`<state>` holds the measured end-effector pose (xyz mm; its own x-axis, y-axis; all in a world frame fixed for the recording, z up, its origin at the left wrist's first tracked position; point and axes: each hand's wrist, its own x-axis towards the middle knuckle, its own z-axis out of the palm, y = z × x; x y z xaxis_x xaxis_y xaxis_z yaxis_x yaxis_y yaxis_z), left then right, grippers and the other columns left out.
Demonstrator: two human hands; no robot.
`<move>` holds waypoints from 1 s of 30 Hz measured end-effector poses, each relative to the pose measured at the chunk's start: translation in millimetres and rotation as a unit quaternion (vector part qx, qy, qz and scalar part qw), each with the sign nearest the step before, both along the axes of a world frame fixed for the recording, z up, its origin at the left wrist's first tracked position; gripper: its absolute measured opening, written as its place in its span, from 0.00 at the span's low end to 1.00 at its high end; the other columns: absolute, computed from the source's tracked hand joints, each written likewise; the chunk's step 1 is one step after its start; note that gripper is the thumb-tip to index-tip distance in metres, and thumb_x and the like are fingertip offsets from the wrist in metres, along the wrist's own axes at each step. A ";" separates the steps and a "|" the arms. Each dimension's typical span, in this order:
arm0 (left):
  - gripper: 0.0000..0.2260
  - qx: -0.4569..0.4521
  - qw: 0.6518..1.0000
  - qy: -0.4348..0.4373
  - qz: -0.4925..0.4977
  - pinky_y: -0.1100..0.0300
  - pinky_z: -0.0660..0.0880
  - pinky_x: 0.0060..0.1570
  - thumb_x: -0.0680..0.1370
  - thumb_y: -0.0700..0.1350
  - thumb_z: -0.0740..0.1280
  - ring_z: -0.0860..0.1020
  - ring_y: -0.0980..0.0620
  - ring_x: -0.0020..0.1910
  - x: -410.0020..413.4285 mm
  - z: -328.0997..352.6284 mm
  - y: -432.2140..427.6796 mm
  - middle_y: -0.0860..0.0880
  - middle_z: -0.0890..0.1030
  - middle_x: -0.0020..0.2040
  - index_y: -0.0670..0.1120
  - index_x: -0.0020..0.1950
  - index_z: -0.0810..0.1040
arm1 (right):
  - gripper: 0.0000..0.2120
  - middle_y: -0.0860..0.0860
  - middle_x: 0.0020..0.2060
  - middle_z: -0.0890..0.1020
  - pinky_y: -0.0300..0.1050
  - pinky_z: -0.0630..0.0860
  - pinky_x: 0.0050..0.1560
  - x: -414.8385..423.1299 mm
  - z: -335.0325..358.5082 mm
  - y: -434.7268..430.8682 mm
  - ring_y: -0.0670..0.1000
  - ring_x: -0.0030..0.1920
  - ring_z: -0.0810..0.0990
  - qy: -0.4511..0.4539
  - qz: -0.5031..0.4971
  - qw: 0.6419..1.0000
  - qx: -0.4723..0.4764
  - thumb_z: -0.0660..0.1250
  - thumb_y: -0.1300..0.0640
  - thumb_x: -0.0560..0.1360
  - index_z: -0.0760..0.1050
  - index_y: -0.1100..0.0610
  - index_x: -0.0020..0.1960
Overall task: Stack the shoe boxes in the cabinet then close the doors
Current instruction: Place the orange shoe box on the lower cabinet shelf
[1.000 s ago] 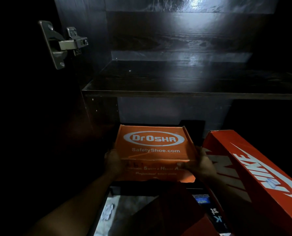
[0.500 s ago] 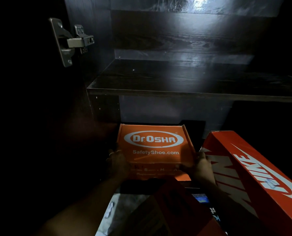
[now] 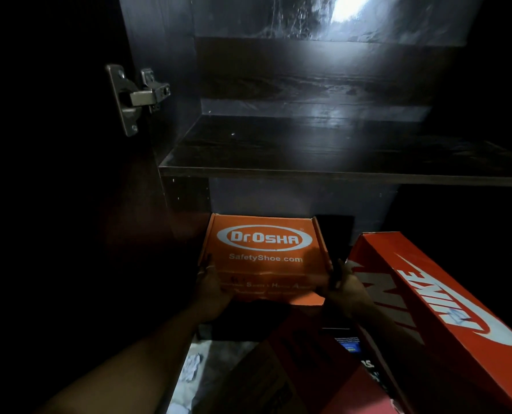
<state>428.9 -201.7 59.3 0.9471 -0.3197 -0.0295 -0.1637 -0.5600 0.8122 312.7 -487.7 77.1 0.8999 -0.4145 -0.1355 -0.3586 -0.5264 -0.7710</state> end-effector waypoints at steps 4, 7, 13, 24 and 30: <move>0.41 -0.022 0.999 -0.010 -0.033 0.47 0.74 0.66 0.65 0.53 0.80 0.75 0.51 0.66 9.5 3.5 6.9 0.51 0.76 0.68 0.56 0.74 0.66 | 0.30 0.53 0.61 0.81 0.43 0.77 0.49 -14.8 51.7 13.1 0.53 0.56 0.81 -0.002 0.009 0.999 -0.034 0.76 0.54 0.73 0.68 0.57 0.72; 0.42 -0.010 0.998 -0.012 -0.066 0.49 0.72 0.68 0.63 0.56 0.80 0.76 0.52 0.65 -26.5 54.2 13.7 0.53 0.78 0.65 0.54 0.73 0.66 | 0.34 0.55 0.65 0.79 0.49 0.77 0.59 -34.7 104.0 38.2 0.56 0.62 0.80 0.018 0.043 0.997 -0.059 0.75 0.50 0.74 0.65 0.58 0.75; 0.40 0.023 0.999 0.019 -0.014 0.51 0.70 0.67 0.71 0.50 0.77 0.75 0.44 0.67 -148.6 111.1 36.6 0.45 0.77 0.68 0.47 0.79 0.60 | 0.35 0.53 0.67 0.77 0.44 0.72 0.60 -116.1 161.8 97.0 0.56 0.66 0.76 0.038 0.106 0.983 -0.145 0.72 0.46 0.76 0.63 0.54 0.77; 0.31 0.016 0.992 0.108 0.055 0.55 0.76 0.57 0.69 0.57 0.75 0.79 0.43 0.59 -292.9 41.3 85.0 0.46 0.81 0.60 0.51 0.70 0.71 | 0.15 0.56 0.48 0.85 0.56 0.80 0.50 -228.9 114.9 130.5 0.56 0.47 0.83 0.045 0.051 0.989 -0.132 0.73 0.49 0.74 0.80 0.57 0.56; 0.47 -0.034 0.986 0.147 0.068 0.52 0.76 0.60 0.62 0.62 0.75 0.79 0.42 0.61 -307.4 0.3 85.1 0.44 0.81 0.62 0.46 0.77 0.64 | 0.25 0.56 0.53 0.84 0.54 0.80 0.55 -209.7 81.8 122.0 0.55 0.52 0.82 0.017 0.026 0.994 -0.104 0.75 0.53 0.69 0.77 0.58 0.64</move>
<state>121.5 -116.6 59.6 0.9350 -0.2000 -0.2930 0.1583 -0.5039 0.8491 103.0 -365.7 158.9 0.9170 -0.3903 -0.0826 -0.3511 -0.6912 -0.6316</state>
